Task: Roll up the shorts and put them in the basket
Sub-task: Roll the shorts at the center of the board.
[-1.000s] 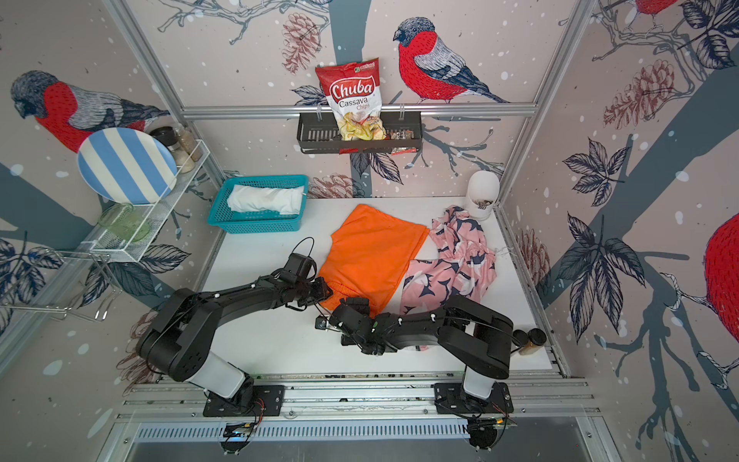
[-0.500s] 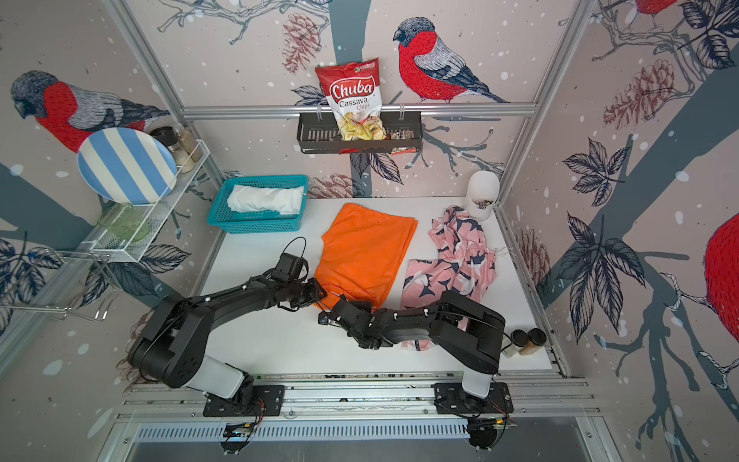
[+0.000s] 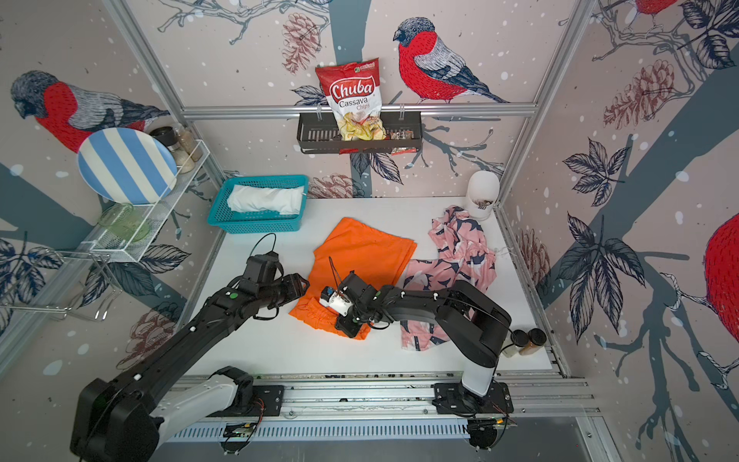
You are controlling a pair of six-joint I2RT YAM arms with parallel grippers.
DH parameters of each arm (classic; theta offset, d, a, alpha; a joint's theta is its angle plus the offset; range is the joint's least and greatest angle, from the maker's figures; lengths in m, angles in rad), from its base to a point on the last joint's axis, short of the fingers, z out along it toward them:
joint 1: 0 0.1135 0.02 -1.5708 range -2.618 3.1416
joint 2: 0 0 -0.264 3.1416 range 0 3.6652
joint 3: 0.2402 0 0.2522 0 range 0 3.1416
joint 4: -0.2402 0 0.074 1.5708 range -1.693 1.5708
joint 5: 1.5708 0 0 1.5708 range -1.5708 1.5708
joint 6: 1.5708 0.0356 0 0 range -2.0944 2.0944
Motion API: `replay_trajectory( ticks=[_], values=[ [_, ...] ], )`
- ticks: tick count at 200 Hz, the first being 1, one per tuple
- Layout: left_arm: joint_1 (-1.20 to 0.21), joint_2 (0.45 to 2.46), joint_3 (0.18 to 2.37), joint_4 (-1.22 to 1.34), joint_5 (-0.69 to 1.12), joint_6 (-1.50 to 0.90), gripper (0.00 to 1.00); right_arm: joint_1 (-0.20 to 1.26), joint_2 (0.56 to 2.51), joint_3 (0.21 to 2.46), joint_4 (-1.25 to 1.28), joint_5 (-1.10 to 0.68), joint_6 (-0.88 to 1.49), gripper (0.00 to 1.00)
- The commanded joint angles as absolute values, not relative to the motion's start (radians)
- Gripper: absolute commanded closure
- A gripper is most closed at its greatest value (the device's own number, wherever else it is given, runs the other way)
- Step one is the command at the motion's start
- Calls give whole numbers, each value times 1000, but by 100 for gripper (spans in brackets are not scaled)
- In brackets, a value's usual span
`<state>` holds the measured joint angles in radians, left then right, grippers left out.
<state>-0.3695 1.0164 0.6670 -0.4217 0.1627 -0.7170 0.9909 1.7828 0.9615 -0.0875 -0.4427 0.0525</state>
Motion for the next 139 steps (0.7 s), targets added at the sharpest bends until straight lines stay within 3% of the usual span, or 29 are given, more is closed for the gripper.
replay_trajectory(
  ticks=[1,44,93,105,139],
  values=[
    [-366,946,594,-422,258,-806,33,919,1817,916,81,-748,317,100],
    [-376,917,435,-254,378,-1001,19,856,1889,927,74,-816,344,100],
    [-403,1045,445,-201,292,-1089,13,874,1892,949,-34,-751,252,97],
    [-403,1114,461,-177,308,-1067,21,876,1881,949,-46,-728,239,92],
    [-403,1257,516,-222,289,-985,62,915,1811,953,-94,-566,189,81]
  ],
)
